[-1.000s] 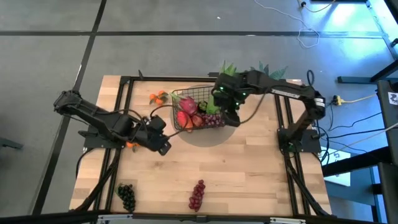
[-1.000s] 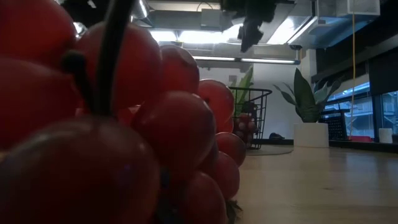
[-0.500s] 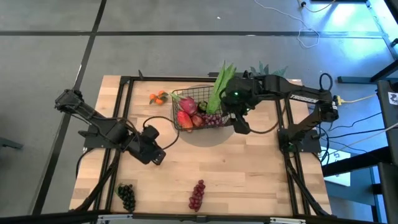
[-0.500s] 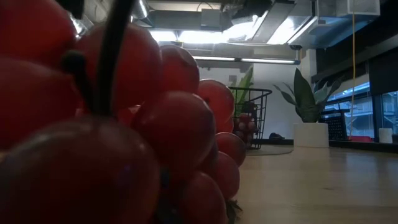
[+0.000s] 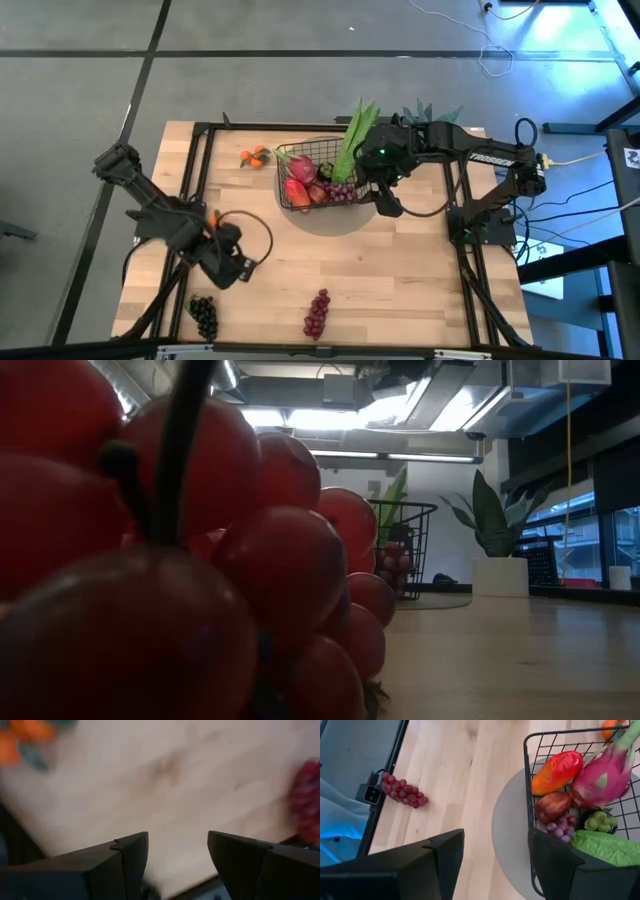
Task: Build produce basket
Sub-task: Put the purple grapes into the wire basket
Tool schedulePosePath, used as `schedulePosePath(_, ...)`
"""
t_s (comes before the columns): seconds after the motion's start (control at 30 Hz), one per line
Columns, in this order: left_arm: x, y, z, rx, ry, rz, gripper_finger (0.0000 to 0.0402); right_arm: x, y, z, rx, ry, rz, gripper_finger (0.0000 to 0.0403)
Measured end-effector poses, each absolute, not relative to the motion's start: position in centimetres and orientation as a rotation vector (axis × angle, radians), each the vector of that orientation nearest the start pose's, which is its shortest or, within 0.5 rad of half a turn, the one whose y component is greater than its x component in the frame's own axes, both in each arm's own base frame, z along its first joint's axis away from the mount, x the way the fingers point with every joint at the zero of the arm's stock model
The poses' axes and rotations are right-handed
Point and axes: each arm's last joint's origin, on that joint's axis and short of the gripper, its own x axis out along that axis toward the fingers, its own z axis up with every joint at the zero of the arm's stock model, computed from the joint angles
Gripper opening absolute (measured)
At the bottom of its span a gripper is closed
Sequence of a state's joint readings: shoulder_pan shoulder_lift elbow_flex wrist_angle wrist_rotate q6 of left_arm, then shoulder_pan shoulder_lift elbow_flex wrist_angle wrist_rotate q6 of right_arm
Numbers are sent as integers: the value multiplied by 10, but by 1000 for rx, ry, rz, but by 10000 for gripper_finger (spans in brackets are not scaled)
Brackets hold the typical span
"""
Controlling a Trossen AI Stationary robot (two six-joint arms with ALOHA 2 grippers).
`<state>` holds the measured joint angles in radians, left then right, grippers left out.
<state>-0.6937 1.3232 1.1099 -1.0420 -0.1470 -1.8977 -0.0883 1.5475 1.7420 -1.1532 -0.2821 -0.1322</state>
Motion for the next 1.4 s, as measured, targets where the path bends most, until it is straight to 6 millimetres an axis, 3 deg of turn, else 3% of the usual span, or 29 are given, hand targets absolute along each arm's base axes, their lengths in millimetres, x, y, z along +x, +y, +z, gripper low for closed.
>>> schedulePosePath(0.33,163,-198,250,-1175,1441,788,194,298,-18,396,53,915,239,207)
schedulePosePath(0.7,142,-247,220,-1165,1596,856,194,302,-19,399,42,867,237,207)
schedulePosePath(1.07,140,-259,199,-1096,1577,905,194,305,-19,401,36,836,235,207)
schedulePosePath(1.4,141,-256,198,-1073,1528,907,180,305,-19,401,53,838,228,207)
